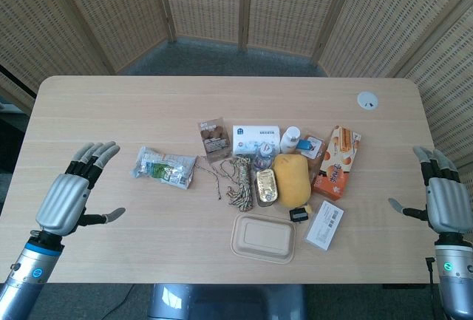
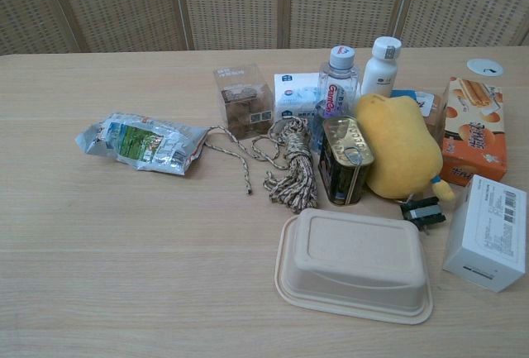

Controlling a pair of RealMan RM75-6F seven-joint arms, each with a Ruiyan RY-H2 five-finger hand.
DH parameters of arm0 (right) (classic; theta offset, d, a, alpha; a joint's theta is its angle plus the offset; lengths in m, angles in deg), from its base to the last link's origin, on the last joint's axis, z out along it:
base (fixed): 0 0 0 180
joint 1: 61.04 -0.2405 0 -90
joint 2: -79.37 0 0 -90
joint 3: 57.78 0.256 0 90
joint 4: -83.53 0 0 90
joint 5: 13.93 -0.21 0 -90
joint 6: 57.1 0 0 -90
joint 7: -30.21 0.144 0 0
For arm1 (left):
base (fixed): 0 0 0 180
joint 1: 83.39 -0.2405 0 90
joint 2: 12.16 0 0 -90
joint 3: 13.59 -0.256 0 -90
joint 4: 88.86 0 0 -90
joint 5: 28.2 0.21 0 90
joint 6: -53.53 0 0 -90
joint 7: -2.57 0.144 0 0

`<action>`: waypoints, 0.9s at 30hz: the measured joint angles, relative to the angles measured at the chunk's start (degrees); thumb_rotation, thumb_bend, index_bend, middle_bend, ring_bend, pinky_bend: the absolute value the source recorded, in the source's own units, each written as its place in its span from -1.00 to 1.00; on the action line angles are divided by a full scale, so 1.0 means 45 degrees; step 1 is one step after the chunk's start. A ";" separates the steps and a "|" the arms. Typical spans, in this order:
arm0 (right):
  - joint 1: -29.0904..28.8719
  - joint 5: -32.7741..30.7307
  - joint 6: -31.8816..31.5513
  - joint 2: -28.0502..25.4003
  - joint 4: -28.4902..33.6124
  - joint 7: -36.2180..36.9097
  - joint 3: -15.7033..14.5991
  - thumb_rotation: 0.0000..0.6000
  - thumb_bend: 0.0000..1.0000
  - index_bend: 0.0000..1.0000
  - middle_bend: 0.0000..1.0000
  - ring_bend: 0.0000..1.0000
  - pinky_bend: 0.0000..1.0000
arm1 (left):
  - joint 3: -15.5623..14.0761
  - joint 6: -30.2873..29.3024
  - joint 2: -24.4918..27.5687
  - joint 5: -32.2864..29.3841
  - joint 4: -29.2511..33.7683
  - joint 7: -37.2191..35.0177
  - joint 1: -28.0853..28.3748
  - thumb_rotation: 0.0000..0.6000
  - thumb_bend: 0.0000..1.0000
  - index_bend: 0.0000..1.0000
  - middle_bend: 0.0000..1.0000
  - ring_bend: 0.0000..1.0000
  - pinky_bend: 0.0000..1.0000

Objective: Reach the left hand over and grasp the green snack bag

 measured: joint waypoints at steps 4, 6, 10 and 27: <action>0.0015 0.0019 -0.0047 -0.0015 0.0080 -0.0056 0.0007 0.85 -1.00 -1.00 -1.00 -1.00 -1.00 | -0.0004 0.0107 -0.0060 -0.0022 -0.0055 -0.0006 0.0052 1.00 -0.67 -0.95 -1.00 -0.88 -1.00; 0.0035 0.0078 -0.0085 -0.0020 0.0100 -0.0051 -0.0008 0.85 -1.00 -1.00 -1.00 -1.00 -1.00 | -0.0017 0.0143 -0.0065 -0.0047 -0.0071 -0.0021 0.0064 1.00 -0.67 -0.95 -1.00 -0.88 -1.00; 0.0168 0.0108 -0.0229 -0.0043 0.0122 0.0015 -0.0052 0.84 -1.00 -1.00 -1.00 -1.00 -1.00 | -0.0047 0.0105 0.0028 0.0024 -0.0074 -0.0037 0.0022 1.00 -0.67 -0.95 -1.00 -0.88 -1.00; -0.0028 -0.0053 -0.0081 -0.0042 0.0442 -0.0511 0.0082 0.84 -1.00 -1.00 -1.00 -1.00 -1.00 | 0.0075 0.0905 0.0197 -0.0996 -0.1250 -0.0407 0.0323 1.00 -0.67 -0.99 -1.00 -0.89 -1.00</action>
